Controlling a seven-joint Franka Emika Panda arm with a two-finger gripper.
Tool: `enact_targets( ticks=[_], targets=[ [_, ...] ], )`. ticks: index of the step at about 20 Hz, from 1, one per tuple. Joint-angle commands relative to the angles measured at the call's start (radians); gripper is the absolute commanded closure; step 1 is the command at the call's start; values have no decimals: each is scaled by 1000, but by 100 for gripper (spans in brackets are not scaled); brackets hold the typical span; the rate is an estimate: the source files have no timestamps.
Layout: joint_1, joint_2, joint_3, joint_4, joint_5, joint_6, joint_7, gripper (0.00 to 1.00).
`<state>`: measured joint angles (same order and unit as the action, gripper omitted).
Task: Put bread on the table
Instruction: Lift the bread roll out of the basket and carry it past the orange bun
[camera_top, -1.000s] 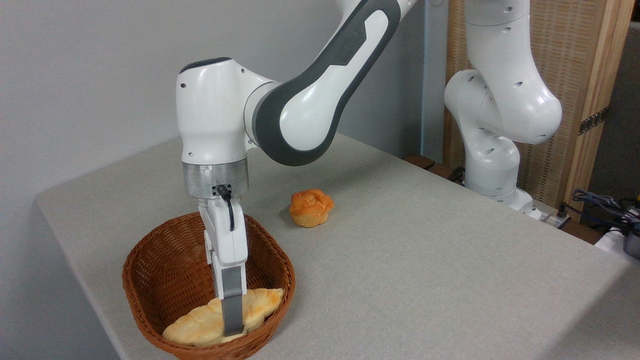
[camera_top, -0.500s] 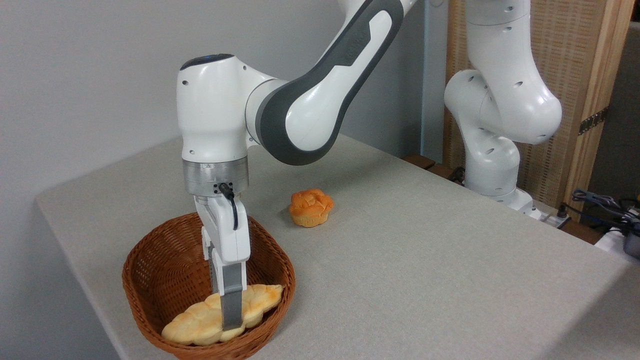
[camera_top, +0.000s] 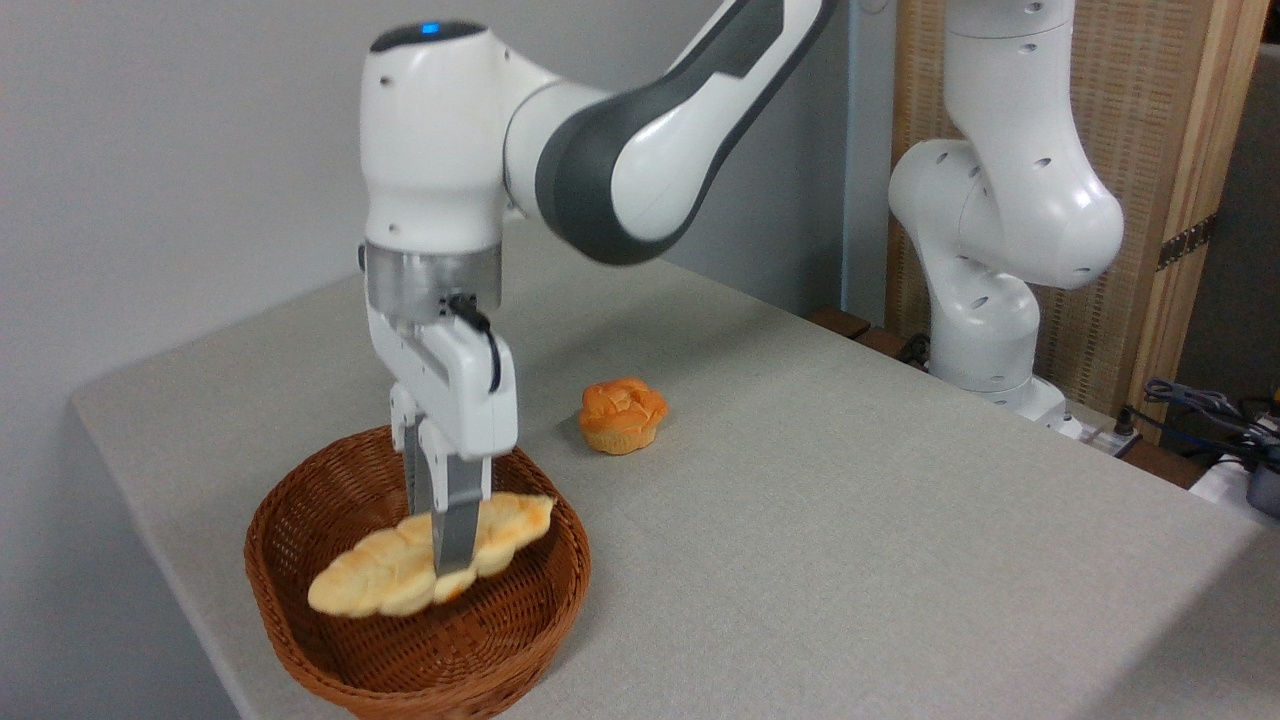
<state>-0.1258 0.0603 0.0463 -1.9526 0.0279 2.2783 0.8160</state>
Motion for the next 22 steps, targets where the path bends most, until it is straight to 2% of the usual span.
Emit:
enact_targets(
  ticks=[1,4,7,9,12,15,16,18,22],
  targets=[
    [-17,-91,3,-5,-52,-98,2,71],
    [-26,-172,7,-6,-88,-239,8,71],
    [-41,-255,7,-23,-88,-457,9,65],
    [-47,-304,10,-61,-79,-537,9,59],
    [-52,-362,40,-111,-75,-571,9,47],
    [-51,-388,40,-106,-75,-618,6,26],
    [-51,-390,40,-104,-75,-626,0,14],
    [-51,-393,41,-101,-75,-643,-1,1],
    [-51,-401,52,-100,-75,-671,8,0]
  ],
)
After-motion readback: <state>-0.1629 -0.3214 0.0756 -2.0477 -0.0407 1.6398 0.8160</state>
